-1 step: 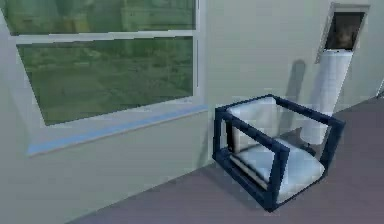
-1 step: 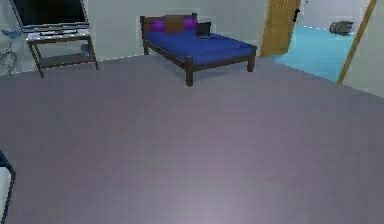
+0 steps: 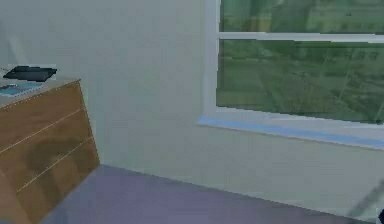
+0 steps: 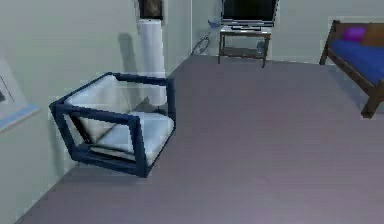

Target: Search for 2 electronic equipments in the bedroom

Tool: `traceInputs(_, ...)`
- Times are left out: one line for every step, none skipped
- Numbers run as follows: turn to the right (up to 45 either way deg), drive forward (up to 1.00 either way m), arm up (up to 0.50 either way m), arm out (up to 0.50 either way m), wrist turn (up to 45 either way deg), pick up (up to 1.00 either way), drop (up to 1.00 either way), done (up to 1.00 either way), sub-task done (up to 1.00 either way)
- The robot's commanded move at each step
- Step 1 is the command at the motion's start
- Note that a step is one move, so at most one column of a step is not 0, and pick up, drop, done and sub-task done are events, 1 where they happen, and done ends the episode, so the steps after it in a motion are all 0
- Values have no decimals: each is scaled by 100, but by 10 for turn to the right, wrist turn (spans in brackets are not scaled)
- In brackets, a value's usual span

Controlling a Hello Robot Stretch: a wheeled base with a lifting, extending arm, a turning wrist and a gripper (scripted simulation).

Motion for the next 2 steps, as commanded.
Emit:
traceInputs(-390, 0, 0, 0, 0, 0, 0, 0, 0)
traceInputs(0, 100, 0, 0, 0, 0, 0, 0, 0)
